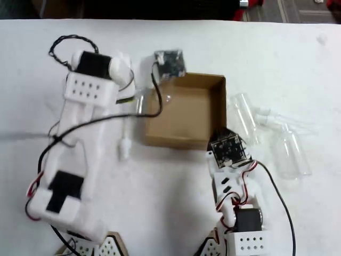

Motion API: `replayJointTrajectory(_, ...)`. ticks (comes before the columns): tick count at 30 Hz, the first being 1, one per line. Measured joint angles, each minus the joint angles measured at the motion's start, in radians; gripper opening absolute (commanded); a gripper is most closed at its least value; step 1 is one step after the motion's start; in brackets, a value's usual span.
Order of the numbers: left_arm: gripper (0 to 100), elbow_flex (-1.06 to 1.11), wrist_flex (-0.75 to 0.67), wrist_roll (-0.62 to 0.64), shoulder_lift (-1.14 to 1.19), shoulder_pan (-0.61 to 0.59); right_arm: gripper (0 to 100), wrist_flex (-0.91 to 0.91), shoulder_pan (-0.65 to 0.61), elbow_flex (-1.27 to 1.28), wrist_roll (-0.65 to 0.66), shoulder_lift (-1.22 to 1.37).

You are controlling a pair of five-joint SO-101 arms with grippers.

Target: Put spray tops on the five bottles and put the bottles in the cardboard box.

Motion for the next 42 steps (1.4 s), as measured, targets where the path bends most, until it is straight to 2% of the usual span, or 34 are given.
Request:
replayJointTrajectory(7, 2, -0.032, 0.008, 0.497, -0.261, 0.152, 2.2, 0.006, 0.0, 0.0, 0.0, 0.0)
replayJointTrajectory(10, 2, -0.034, 0.014, 0.663, -0.361, 0.216, 2.2, 0.006, 0.0, 0.0, 0.0, 0.0)
replayJointTrajectory(12, 2, -0.034, 0.026, 0.701, -0.413, 0.25, 2.2, 0.006, 0.002, 0.0, 0.0, 0.0)
replayJointTrajectory(16, 2, -0.021, 0.028, 0.701, -0.459, 0.293, 1.9, 0.006, 0.002, 0.0, 0.0, 0.0)
replayJointTrajectory(19, 2, 0.055, -0.029, 0.747, -0.482, 0.322, 1.8, 0.006, 0.005, 0.0, 0.0, 0.0)
replayJointTrajectory(24, 2, 0.273, -0.181, 0.914, -0.549, 0.373, 1.8, 0.006, 0.04, 0.0, 0.0, 0.0)
replayJointTrajectory(29, 2, 0.542, -0.505, 1.079, -0.64, 0.382, 1.8, 0.006, 0.055, 0.0, 0.0, 0.0)
replayJointTrajectory(34, 2, 0.867, -0.984, 1.281, -0.675, 0.382, 1.8, 0.006, 0.049, 0.0, 0.0, 0.0)
replayJointTrajectory(39, 2, 1.125, -1.525, 1.287, -0.605, 0.382, 1.8, -0.017, 0.098, 0.0, 0.0, 0.0)
replayJointTrajectory(42, 2, 1.175, -1.794, 1.287, -0.479, 0.382, 1.8, -0.028, 0.138, 0.0, -0.012, 0.0)
